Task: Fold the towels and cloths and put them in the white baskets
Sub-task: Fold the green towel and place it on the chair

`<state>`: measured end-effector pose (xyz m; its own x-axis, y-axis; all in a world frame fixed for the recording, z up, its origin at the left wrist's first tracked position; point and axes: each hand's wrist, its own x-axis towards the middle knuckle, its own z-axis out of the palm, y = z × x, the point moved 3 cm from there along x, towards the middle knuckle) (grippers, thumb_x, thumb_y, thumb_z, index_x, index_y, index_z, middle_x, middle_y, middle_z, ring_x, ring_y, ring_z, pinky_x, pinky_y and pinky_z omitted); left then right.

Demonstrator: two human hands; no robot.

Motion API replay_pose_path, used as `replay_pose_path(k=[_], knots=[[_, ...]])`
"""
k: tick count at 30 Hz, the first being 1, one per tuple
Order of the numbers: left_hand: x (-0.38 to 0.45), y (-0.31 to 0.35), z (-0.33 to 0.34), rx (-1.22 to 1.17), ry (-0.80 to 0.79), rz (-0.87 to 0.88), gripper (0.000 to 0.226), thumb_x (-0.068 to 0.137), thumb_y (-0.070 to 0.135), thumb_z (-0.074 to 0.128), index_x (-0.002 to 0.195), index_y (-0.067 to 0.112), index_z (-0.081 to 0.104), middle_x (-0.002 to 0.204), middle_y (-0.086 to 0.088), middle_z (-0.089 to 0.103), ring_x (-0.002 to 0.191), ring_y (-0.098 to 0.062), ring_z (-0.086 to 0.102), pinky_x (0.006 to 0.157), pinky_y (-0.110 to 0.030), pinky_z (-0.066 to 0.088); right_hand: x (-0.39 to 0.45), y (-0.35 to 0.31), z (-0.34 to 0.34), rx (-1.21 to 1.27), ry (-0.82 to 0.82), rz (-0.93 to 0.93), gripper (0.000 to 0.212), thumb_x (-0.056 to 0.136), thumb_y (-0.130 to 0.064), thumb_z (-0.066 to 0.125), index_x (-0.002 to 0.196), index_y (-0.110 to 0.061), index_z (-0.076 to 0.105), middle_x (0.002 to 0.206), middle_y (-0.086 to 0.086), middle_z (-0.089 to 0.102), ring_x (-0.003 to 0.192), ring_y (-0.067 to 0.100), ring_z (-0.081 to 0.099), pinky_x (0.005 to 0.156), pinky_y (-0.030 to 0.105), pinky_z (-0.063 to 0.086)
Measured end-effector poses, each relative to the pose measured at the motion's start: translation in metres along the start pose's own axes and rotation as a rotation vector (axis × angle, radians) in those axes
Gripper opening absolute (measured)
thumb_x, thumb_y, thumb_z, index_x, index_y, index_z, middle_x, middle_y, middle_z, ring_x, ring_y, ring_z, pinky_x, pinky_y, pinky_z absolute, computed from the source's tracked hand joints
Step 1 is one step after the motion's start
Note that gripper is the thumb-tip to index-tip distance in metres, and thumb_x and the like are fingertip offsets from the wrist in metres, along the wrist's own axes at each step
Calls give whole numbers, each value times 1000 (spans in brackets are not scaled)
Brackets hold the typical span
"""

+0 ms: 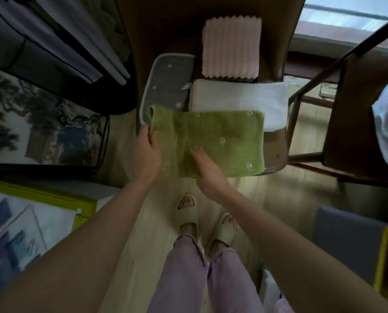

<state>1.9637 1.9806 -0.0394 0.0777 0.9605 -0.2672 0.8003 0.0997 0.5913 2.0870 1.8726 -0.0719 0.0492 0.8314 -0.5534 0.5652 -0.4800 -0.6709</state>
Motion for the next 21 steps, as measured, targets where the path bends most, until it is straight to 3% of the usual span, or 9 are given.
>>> replay_pose_path(k=[2, 4, 7, 10, 13, 16, 21], knots=[[1, -12, -11, 106, 48, -53, 26, 104, 23, 36, 118, 10, 54, 90, 2, 50, 78, -16, 46, 64, -29, 28, 5, 2, 13, -129, 18, -29, 75, 89, 8, 36, 155, -12, 9, 163, 3, 2, 150, 14, -2, 122, 30, 6], [7, -21, -15, 153, 71, -69, 27, 104, 25, 33, 116, 11, 53, 89, 2, 50, 78, -18, 48, 65, -30, 31, 9, 5, 22, -183, 79, -76, 72, 90, 7, 34, 155, -11, 10, 163, 2, 2, 149, 13, -3, 122, 30, 9], [16, -30, -13, 156, 80, -59, 28, 104, 26, 31, 115, 11, 52, 93, 0, 55, 81, -20, 52, 66, -32, 34, 14, 12, 30, -102, 251, -99, 56, 97, -1, 39, 151, -10, 27, 161, 0, 14, 147, 9, 7, 118, 22, 10], [21, -36, -11, 141, 73, -51, 28, 104, 26, 31, 115, 11, 52, 105, -7, 60, 90, -23, 56, 69, -32, 35, 18, 17, 35, -205, 381, -108, 45, 101, -19, 47, 144, -6, 42, 160, 5, 21, 148, 15, 12, 117, 28, 15], [23, -41, -13, 69, 38, -42, 28, 104, 22, 31, 118, 8, 52, 104, -5, 58, 86, -15, 48, 65, -27, 25, 31, 15, 34, -440, 364, -136, 72, 93, -31, 58, 152, -12, 23, 162, 4, 2, 149, 20, -4, 120, 39, 2], [27, -50, -15, 53, 33, 27, 29, 104, 24, 32, 119, 10, 52, 104, -5, 59, 88, -18, 52, 68, -30, 32, 52, 9, 13, -576, 212, -190, 107, 82, -47, 68, 155, -15, -4, 160, 3, -16, 147, 20, -18, 119, 39, -14], [28, -49, -14, -76, -32, 86, 25, 104, 20, 35, 116, 6, 52, 95, -2, 56, 81, -16, 52, 63, -27, 30, 80, 5, -5, -694, 46, -149, 141, 60, -67, 76, 152, -17, -17, 159, 2, -23, 144, 18, -27, 118, 40, -17]])
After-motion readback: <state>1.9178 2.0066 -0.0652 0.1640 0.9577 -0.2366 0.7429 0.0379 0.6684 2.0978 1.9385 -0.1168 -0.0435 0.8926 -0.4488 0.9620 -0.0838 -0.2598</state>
